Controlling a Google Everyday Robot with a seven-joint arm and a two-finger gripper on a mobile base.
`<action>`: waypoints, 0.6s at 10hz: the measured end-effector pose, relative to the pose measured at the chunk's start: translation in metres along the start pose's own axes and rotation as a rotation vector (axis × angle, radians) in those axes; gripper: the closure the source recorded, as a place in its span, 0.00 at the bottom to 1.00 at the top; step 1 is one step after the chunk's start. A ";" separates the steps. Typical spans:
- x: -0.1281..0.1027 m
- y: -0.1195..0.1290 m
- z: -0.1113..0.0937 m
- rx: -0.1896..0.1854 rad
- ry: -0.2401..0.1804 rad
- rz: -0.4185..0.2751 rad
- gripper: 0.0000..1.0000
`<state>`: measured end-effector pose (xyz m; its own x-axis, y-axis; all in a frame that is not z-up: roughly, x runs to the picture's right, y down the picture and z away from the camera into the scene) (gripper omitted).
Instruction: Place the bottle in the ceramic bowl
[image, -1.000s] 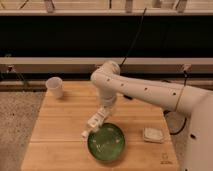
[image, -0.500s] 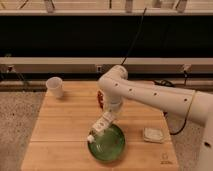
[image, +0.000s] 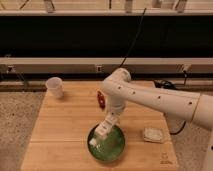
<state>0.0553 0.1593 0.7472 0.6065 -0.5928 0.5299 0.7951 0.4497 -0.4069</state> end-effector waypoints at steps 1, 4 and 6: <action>-0.002 0.005 0.001 -0.002 -0.002 -0.003 0.98; -0.006 0.008 0.001 0.008 -0.008 -0.016 0.98; -0.005 0.013 0.001 0.004 -0.003 -0.016 0.85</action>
<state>0.0622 0.1687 0.7399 0.5938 -0.5978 0.5385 0.8046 0.4433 -0.3952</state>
